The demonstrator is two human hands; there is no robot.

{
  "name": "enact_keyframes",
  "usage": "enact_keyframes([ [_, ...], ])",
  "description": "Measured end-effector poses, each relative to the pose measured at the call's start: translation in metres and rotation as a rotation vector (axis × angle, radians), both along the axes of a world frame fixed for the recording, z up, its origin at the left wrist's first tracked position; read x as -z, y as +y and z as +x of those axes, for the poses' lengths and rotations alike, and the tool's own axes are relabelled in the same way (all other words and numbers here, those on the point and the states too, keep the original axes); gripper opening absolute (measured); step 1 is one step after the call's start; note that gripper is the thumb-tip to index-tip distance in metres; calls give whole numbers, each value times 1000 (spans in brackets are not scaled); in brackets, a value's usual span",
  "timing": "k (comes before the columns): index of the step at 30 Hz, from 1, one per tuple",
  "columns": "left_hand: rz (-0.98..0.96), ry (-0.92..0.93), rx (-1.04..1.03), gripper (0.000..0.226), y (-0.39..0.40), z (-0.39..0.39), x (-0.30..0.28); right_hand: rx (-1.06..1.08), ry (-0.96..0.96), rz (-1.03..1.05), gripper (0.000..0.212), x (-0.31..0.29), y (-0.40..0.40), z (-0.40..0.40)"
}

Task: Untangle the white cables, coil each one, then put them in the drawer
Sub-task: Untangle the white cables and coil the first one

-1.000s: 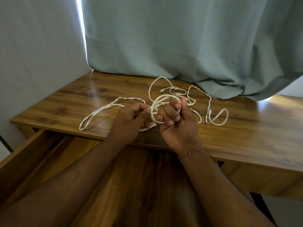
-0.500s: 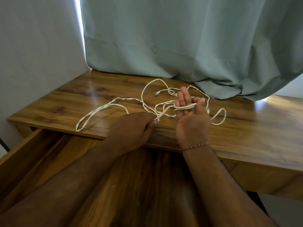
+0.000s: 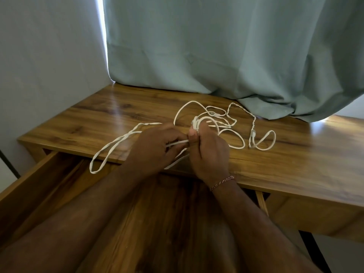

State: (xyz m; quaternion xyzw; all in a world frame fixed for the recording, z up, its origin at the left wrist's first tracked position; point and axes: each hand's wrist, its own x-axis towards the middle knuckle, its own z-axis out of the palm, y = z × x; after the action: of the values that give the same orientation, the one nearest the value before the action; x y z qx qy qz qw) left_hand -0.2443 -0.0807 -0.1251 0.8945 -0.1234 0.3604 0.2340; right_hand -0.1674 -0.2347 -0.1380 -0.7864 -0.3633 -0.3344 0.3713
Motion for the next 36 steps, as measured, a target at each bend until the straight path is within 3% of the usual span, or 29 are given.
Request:
enact_keyframes([
  [2,-132,3,33,5,4,-2,-5,-41,-33,-48,34,-3,0,-3],
  [7,-146,-89,2,11,19,-5,-13,-114,27,-167,44,-15,0,-8],
  [15,-72,-120,25,35,34,14,7,-299,373,-336,46,-25,-8,2],
  [19,-25,56,79,39,35,42,7,-335,520,-416,42,-29,-22,17],
  [21,-119,247,124,35,31,58,-3,-375,708,-231,39,-25,-26,21],
  [23,-251,488,225,25,31,73,-20,-439,973,107,36,-22,-26,26],
  [28,-503,932,543,12,50,90,-45,-485,1086,413,33,-14,-23,37],
  [32,-812,1004,784,43,68,98,-41,-496,1184,749,36,-22,-15,41],
  [36,-876,1001,716,46,79,105,-30,-457,1308,1020,33,-18,-14,55],
])
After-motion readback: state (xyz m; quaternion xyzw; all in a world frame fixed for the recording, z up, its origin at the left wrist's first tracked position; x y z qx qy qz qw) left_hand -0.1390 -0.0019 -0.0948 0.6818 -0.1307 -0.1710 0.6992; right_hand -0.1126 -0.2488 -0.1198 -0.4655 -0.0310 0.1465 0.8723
